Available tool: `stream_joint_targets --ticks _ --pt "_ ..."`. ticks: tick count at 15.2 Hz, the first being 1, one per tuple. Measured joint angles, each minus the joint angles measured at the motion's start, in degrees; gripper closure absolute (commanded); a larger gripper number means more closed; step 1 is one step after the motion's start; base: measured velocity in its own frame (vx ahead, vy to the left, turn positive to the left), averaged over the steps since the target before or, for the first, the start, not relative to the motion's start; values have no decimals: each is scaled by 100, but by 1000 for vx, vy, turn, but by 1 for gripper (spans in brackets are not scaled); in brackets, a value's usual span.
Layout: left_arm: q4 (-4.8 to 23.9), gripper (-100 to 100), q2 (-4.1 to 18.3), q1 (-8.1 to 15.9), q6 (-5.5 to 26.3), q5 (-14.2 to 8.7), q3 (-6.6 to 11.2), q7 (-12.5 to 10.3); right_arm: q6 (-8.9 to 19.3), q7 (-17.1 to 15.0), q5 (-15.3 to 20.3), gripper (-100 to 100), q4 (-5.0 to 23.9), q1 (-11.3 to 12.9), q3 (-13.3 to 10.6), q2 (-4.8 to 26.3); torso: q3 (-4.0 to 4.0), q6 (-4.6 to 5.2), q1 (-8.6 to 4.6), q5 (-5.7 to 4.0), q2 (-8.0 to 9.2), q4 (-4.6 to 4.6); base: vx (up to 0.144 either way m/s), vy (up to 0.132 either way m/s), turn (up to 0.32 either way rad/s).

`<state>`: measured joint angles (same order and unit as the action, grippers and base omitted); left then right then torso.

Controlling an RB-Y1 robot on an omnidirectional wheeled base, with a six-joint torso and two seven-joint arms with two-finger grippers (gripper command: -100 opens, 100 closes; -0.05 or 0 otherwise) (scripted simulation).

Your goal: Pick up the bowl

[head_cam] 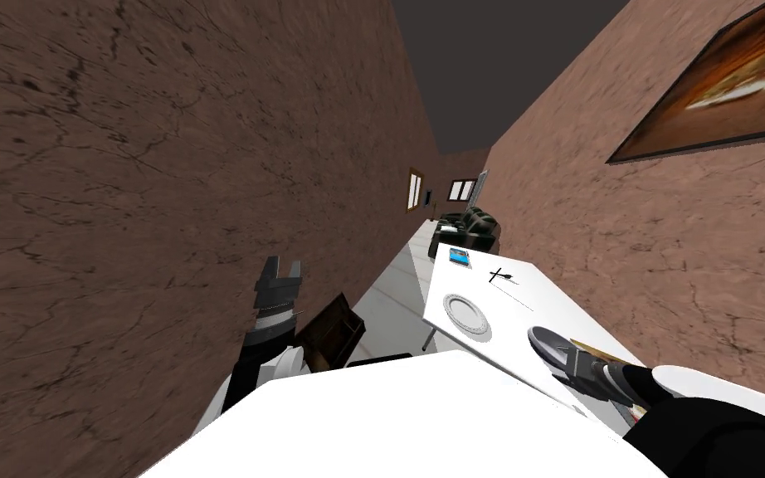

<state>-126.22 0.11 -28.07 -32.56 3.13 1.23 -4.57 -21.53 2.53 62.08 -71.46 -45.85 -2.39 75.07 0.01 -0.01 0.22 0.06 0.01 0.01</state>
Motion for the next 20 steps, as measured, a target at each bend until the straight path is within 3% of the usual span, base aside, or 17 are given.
stream_joint_targets --ticks 2,4,8,13,17,20 --pt "0 0 0 0 0 0 0 0 41 -40 149 -100 101 -31 -103 58 0 2 3 1 0 0 24 37 65" --pt "0 0 0 0 0 0 0 0 12 2 166 -100 183 -36 -49 2 4 0 -5 -2 7 2 1 15 142" --pt "0 0 0 0 0 0 1 0 -187 280 183 -100 483 -46 235 -250 10 4 -13 -4 17 4 -7 9 130" --pt "0 0 0 1 0 0 0 0 -587 806 202 -100 1138 80 669 -724 11 0 -10 -3 18 4 -5 15 160" --pt "0 0 0 0 0 0 1 0 -761 1079 236 -100 1441 33 964 -1019 11 5 -11 -3 19 5 -4 12 120" --pt "0 0 0 1 0 0 0 0 -1008 1400 239 -100 1836 111 1227 -1283 11 1 -10 -4 18 4 -4 14 168"
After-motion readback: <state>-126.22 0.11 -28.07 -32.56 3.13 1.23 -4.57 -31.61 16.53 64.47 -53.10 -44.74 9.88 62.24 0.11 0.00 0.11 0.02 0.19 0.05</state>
